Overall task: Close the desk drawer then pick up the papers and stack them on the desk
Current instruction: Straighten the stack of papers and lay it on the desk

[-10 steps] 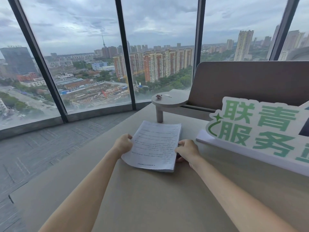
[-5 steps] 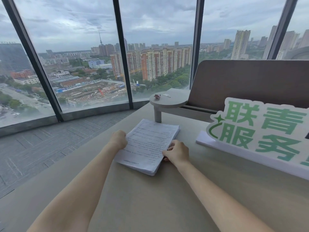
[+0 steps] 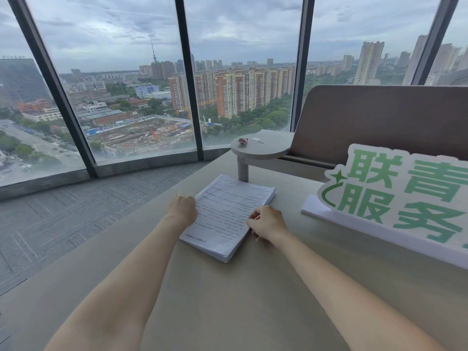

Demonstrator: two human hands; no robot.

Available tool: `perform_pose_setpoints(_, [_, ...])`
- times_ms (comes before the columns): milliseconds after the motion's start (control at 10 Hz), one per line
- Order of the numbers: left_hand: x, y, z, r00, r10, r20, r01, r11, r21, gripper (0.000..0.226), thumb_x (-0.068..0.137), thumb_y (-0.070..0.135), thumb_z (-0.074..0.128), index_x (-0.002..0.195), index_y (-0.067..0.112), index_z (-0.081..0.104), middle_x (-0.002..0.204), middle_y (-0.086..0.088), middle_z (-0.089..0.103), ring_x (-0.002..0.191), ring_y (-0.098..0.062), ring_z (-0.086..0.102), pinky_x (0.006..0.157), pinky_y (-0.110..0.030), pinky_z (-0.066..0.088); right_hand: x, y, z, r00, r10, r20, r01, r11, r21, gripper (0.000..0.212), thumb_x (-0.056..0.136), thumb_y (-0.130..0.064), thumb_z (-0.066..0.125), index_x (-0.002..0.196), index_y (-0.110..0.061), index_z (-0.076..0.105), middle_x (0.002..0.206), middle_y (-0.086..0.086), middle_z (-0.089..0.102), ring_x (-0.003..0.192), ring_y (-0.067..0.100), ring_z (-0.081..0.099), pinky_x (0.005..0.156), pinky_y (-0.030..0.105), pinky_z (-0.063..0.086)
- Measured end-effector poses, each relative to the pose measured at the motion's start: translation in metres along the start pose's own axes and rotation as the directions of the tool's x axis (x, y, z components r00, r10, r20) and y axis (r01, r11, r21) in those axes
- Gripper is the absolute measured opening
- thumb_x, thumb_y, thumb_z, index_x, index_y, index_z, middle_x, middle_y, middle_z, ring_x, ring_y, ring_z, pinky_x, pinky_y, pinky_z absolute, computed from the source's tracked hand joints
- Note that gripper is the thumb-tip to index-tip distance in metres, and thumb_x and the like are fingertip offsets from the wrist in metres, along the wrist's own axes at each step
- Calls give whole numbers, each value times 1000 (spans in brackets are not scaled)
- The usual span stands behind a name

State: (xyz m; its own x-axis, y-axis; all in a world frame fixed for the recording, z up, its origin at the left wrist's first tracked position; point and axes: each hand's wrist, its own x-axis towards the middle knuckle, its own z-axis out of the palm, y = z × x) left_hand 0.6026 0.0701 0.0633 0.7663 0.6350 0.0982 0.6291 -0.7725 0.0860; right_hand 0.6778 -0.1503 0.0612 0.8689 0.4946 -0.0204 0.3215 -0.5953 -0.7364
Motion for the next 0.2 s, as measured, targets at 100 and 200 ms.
perform_pose_setpoints(100, [-4,0,-5,999,35,-29,-34,998,48,30,89,5,45,116,2,59,118,-18,55,109,-34,56,92,-38,48,4,-4,-5,997,-4,78,8,998,-63,14,84,-17,63,89,-8,72,86,12,77,73,29,76,62,38,64])
perform_pose_setpoints(200, [-12,5,-18,994,81,-77,-84,995,-45,23,87,3,46,107,1,58,113,-18,57,101,-33,58,84,-37,49,3,-10,-9,994,-33,103,50,986,-162,19,85,-23,64,94,-10,73,90,7,74,74,25,71,61,33,62])
